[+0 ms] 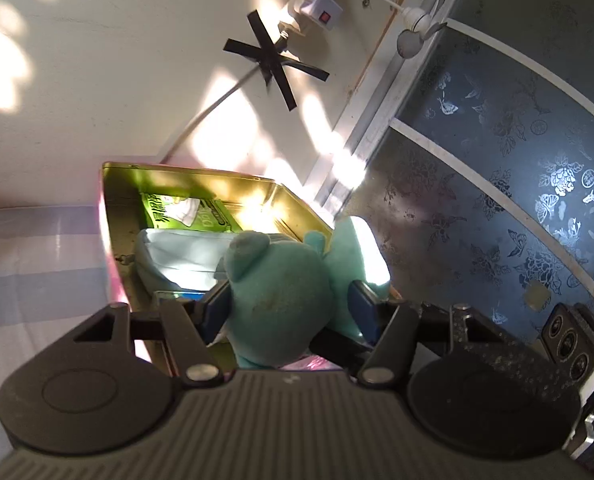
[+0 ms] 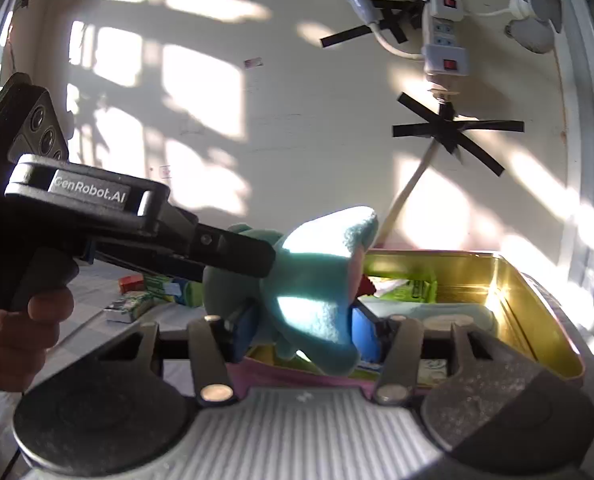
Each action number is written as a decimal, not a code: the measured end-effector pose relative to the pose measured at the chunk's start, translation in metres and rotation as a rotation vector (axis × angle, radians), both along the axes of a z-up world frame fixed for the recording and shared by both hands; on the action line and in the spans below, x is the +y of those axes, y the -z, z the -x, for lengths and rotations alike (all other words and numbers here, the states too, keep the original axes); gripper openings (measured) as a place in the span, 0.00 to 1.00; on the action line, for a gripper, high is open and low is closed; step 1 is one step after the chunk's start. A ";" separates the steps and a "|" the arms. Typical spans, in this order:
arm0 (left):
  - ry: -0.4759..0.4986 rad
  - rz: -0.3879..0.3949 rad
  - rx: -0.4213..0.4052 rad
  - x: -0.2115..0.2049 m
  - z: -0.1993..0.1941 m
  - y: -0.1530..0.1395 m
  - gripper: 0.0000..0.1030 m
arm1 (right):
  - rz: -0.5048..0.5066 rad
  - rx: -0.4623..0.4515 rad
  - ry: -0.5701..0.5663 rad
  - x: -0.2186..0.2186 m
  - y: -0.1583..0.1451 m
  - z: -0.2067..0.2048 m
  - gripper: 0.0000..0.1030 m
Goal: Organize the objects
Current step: 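Carry the plush elephant into the pink tin and open both grippers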
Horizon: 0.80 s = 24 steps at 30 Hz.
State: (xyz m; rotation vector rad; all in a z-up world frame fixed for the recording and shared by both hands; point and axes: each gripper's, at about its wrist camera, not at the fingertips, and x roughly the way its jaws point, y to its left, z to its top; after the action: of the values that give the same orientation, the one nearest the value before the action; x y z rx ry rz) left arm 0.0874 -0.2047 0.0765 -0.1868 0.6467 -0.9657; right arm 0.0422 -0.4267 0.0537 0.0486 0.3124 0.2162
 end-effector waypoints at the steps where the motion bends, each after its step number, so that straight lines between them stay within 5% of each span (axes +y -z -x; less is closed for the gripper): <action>1: 0.011 -0.004 0.009 -0.012 -0.005 0.003 0.63 | 0.002 0.004 0.027 -0.012 0.002 -0.003 0.48; 7: 0.035 -0.063 0.005 -0.081 -0.021 0.016 0.63 | 0.012 0.041 0.149 -0.069 0.015 -0.025 0.50; 9: 0.017 -0.111 -0.017 -0.095 -0.025 0.020 0.63 | 0.054 0.037 0.216 -0.074 0.019 -0.032 0.57; 10: -0.003 -0.130 -0.021 -0.099 -0.026 0.023 0.64 | 0.088 0.024 0.275 -0.076 0.020 -0.035 0.68; 12: -0.041 -0.153 -0.019 -0.102 -0.029 0.024 0.64 | 0.103 -0.009 0.339 -0.081 0.021 -0.034 0.71; 24: -0.241 -0.267 -0.192 -0.059 0.022 0.006 0.64 | -0.109 -0.016 0.282 -0.080 0.018 0.005 0.69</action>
State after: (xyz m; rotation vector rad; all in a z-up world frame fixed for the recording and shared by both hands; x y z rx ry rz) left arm 0.0652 -0.2642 0.0704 0.0641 0.5554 -0.6480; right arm 0.0367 -0.5062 0.0352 0.1976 0.2739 -0.0462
